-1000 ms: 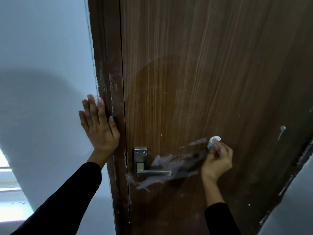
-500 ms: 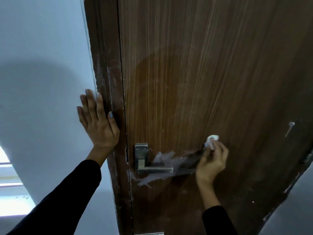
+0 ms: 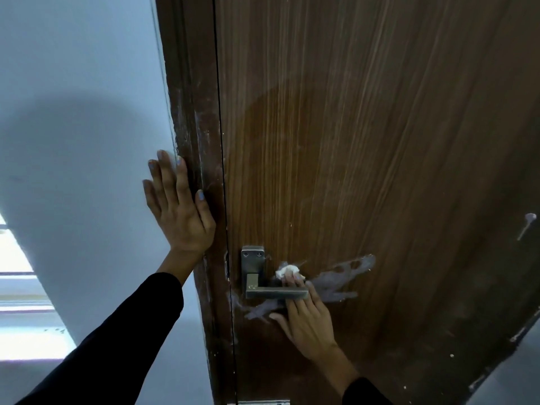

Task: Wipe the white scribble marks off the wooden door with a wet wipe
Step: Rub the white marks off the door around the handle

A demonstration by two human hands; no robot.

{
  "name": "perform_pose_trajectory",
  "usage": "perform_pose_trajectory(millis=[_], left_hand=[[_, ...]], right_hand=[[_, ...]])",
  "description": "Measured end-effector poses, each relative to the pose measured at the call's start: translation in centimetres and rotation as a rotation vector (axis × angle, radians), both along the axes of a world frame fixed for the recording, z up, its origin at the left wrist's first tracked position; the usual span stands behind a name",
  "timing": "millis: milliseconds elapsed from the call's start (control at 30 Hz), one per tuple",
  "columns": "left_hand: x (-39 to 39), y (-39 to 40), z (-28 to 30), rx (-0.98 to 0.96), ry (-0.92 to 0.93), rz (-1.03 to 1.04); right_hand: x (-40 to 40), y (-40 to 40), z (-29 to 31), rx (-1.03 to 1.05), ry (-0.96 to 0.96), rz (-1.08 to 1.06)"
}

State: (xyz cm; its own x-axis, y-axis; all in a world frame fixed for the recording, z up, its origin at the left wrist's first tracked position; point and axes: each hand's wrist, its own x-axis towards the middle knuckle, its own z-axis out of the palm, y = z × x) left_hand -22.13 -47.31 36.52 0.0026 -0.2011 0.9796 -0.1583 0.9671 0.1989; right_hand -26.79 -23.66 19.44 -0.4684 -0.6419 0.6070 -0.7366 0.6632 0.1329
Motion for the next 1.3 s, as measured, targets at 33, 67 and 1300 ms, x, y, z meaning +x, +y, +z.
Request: perform_pose_trajectory(millis=[33,67,1300], left_hand=[[0.0,0.0,0.0,-0.004,0.000,0.001],[0.0,0.0,0.0,-0.006,0.000,0.002],[0.0,-0.2,-0.1,-0.003,-0.031,0.001]], right_hand=[[-0.1,-0.6,0.8,-0.014,-0.001,-0.002],[-0.1,-1.1,1.5,-0.029,-0.028,-0.012],[3.8,-3.4,-3.8,0.031,-0.375,-0.114]])
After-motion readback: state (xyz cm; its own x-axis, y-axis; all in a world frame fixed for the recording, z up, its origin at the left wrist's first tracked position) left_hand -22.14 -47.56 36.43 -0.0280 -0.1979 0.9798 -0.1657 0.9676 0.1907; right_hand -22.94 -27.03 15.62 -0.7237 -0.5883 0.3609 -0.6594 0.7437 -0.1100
